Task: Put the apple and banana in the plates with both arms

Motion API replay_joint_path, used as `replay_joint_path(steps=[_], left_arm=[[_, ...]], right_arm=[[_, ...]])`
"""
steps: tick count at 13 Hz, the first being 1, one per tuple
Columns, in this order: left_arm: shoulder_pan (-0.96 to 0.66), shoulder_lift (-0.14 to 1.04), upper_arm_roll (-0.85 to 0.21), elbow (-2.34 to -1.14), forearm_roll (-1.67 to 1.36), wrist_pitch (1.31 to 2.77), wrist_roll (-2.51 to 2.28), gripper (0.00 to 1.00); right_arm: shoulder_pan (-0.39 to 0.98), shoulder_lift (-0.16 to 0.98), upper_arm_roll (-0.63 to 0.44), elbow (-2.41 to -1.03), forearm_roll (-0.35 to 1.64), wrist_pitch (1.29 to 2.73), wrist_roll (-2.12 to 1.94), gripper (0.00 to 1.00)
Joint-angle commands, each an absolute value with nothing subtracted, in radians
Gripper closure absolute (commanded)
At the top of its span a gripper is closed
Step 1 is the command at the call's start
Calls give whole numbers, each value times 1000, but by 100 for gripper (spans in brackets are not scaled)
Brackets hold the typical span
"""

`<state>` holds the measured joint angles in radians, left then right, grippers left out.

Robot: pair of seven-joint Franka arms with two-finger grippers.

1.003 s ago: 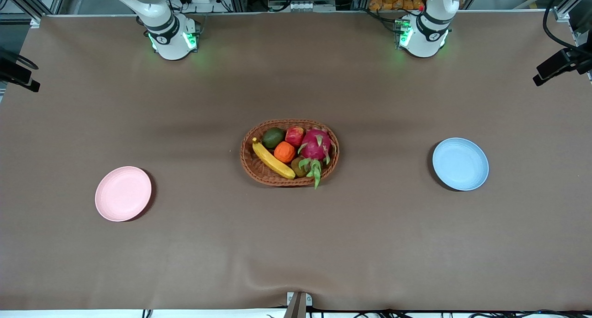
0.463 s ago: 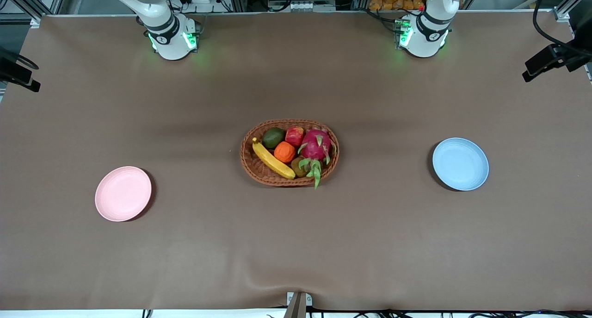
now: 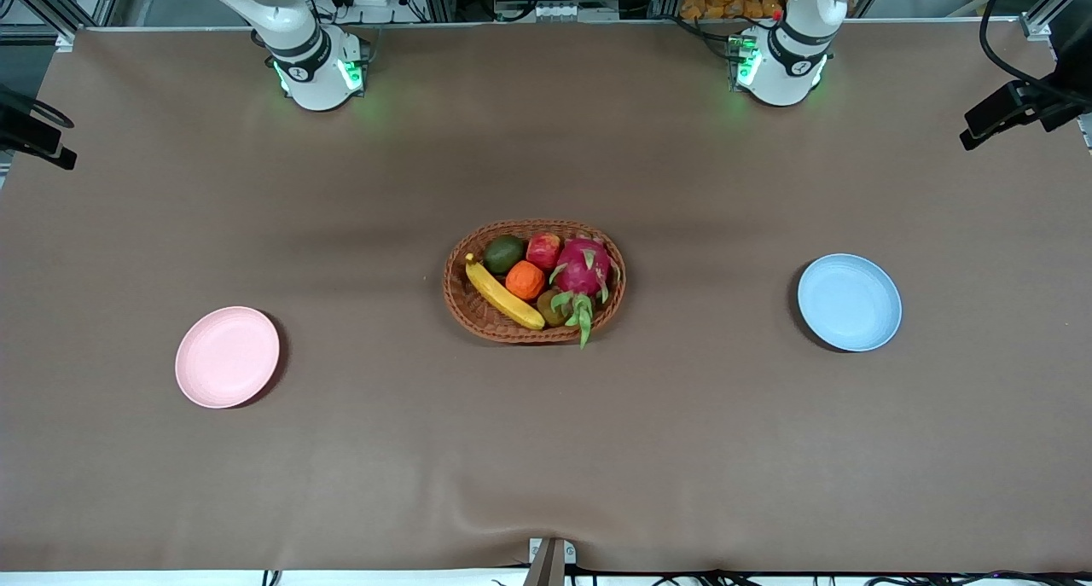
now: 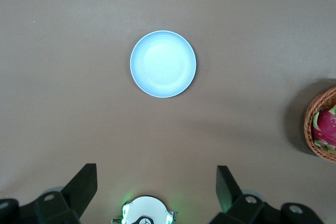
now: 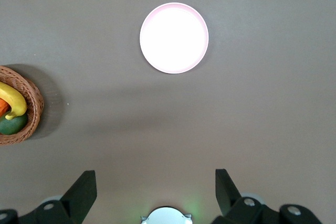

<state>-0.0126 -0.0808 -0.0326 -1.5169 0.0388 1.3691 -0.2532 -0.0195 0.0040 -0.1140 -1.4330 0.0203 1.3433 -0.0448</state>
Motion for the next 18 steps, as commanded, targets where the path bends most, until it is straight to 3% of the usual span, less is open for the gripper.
replay_joint_path(steps=[1, 18], left_arm=[[-17, -60, -34, -1494, 20, 1353, -245, 0], [-14, -60, -78, -1496, 38, 1353, -247, 0]], right_arm=[[-23, 2, -109, -1428, 17, 1335, -54, 0], [-17, 3, -107, -1428, 17, 1333, -55, 0]])
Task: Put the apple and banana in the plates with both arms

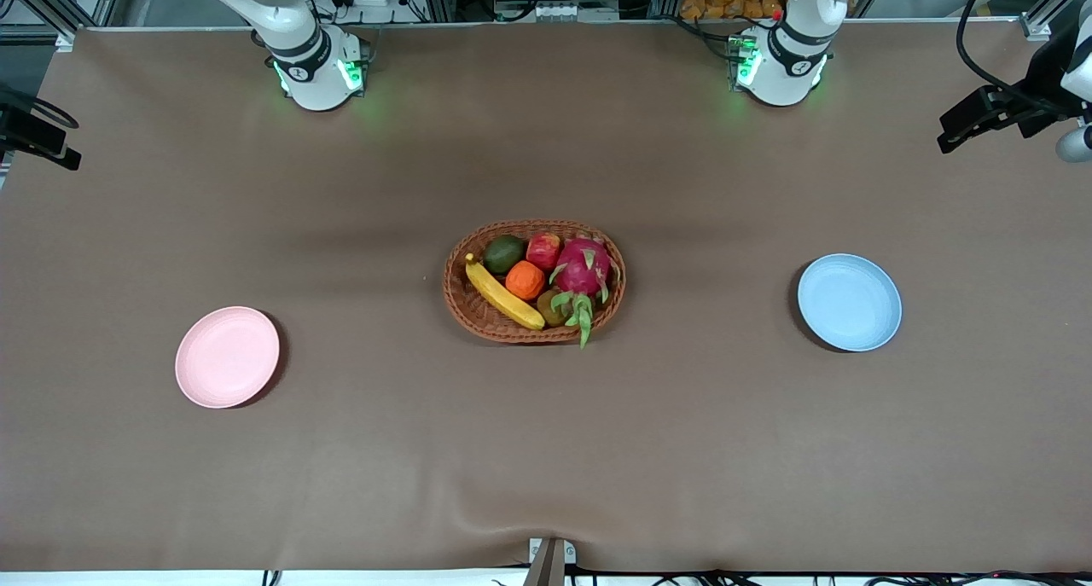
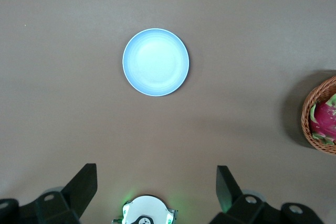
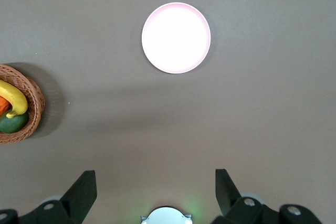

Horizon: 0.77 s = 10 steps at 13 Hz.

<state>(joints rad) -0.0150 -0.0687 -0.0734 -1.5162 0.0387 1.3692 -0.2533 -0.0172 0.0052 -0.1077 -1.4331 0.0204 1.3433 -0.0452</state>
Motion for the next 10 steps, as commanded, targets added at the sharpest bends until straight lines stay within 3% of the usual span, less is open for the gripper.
replay_joint_path(steps=[1, 7, 10], left_arm=[[-14, -60, -78, -1499, 38, 1350, -247, 0], [-21, -49, -81, -1493, 25, 1350, -245, 0], [-51, -8, -133, -1491, 26, 1354, -252, 0]], right_arm=[[-17, 3, -107, -1428, 17, 1333, -55, 0], [-18, 6, -109, -1428, 14, 1339, -54, 0], [-17, 6, -107, -1428, 14, 1339, -55, 0]])
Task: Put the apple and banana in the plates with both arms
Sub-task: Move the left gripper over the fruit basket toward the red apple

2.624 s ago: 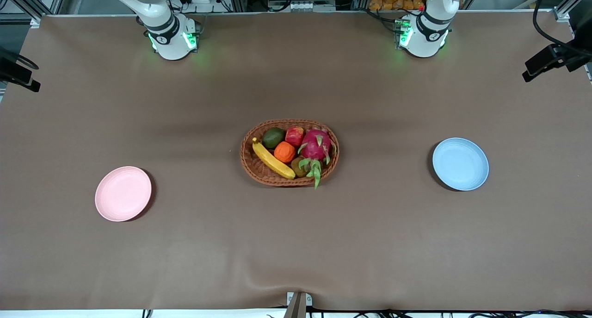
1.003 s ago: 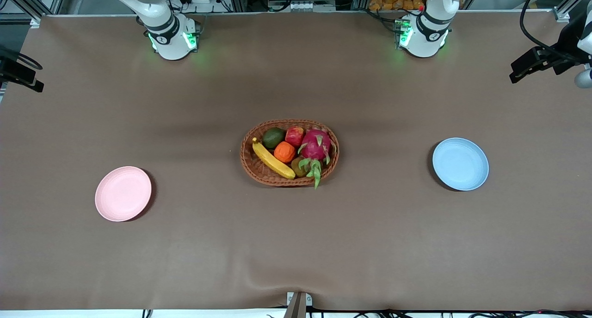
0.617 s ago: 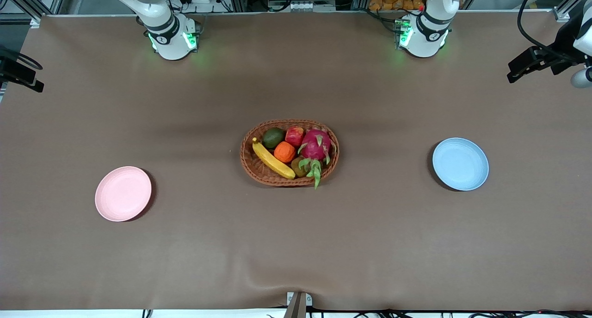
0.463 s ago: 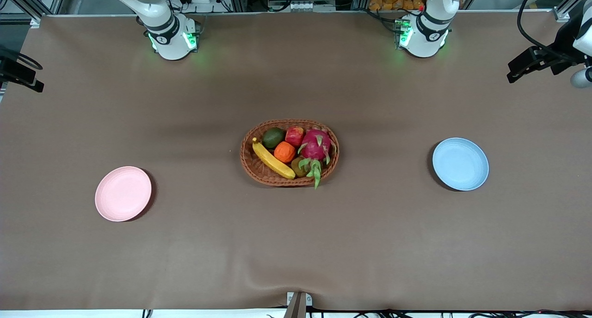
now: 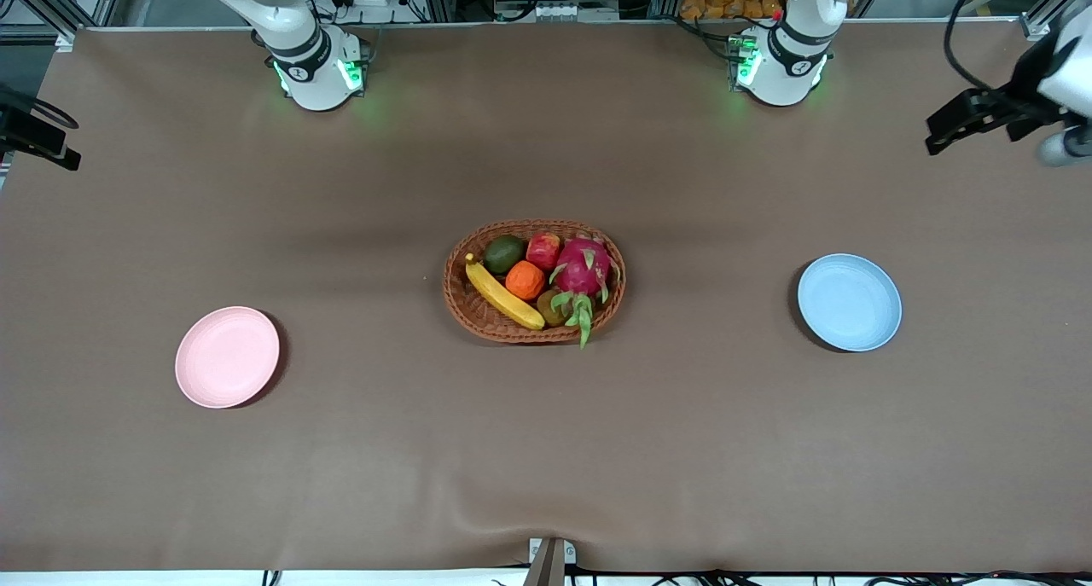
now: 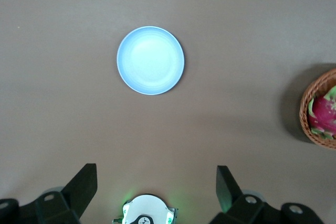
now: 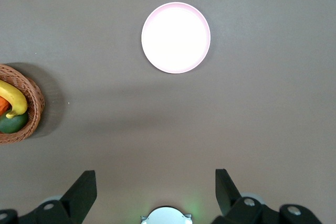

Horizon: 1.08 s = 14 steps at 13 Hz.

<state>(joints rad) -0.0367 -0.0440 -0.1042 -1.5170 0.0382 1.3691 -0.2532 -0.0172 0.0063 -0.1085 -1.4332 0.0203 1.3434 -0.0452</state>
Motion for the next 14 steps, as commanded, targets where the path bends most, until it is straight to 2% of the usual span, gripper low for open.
replay_joint_path(steps=[1, 5, 14], left_arm=[[-51, 3, -159, -1491, 23, 1356, -253, 0], [-58, 43, -256, -1491, 31, 1382, -265, 0], [-60, 100, -373, -1491, 32, 1411, -273, 0]], right_arm=[[-17, 6, -109, -1428, 14, 1339, -54, 0], [-17, 6, -109, -1428, 14, 1339, -55, 0], [-25, 5, -113, -1428, 2, 1333, -55, 0]])
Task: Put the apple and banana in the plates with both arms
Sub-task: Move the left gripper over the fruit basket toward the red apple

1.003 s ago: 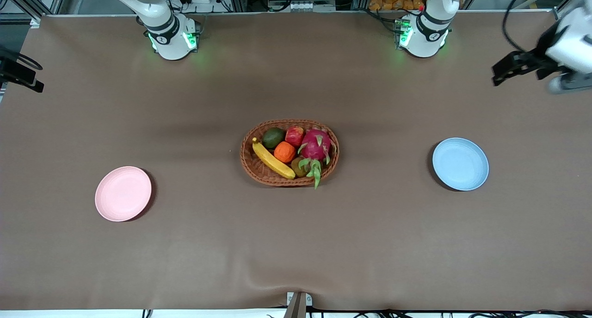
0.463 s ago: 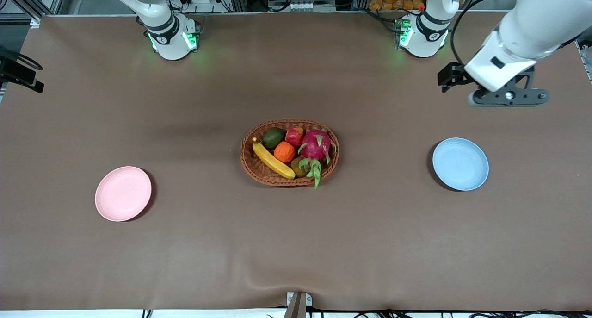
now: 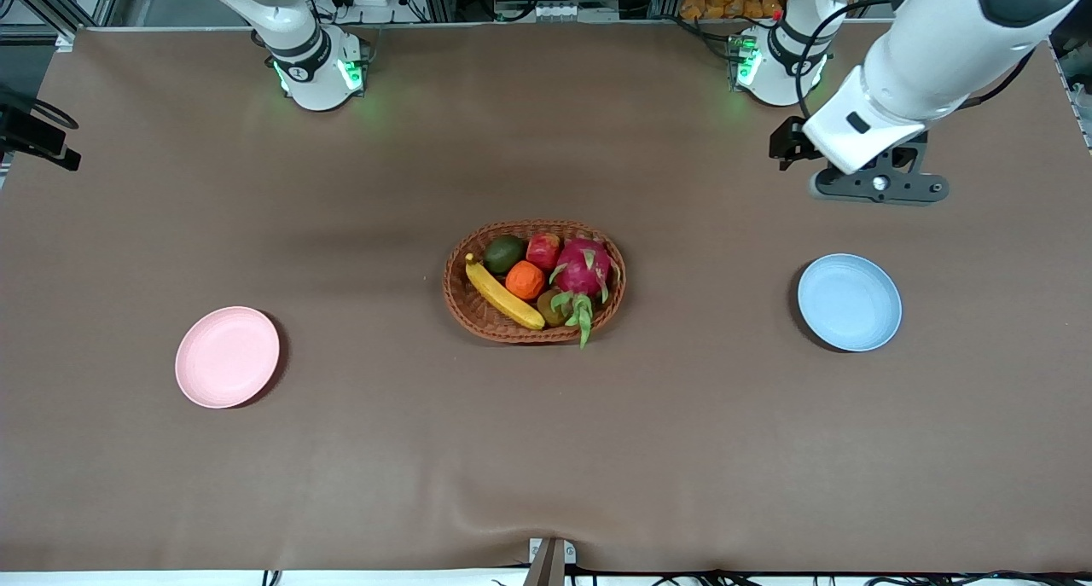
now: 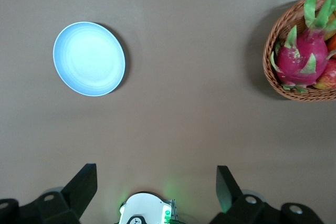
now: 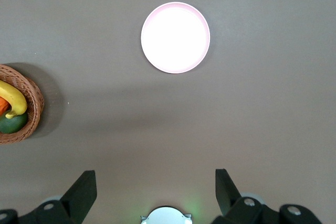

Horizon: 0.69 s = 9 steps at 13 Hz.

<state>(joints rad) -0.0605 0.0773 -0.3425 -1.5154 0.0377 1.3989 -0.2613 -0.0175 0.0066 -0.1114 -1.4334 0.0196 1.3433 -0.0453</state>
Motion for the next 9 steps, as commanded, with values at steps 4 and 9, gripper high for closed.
replay_joint_path(steps=[4, 9], left_arm=[[-133, 193, -440, -1490, 31, 1483, -458, 0], [-319, 360, -434, -1482, 47, 1658, -620, 0]], right_arm=[[-29, 5, -112, -1427, 3, 1333, -55, 0], [-25, 5, -110, -1427, 5, 1333, -55, 0]])
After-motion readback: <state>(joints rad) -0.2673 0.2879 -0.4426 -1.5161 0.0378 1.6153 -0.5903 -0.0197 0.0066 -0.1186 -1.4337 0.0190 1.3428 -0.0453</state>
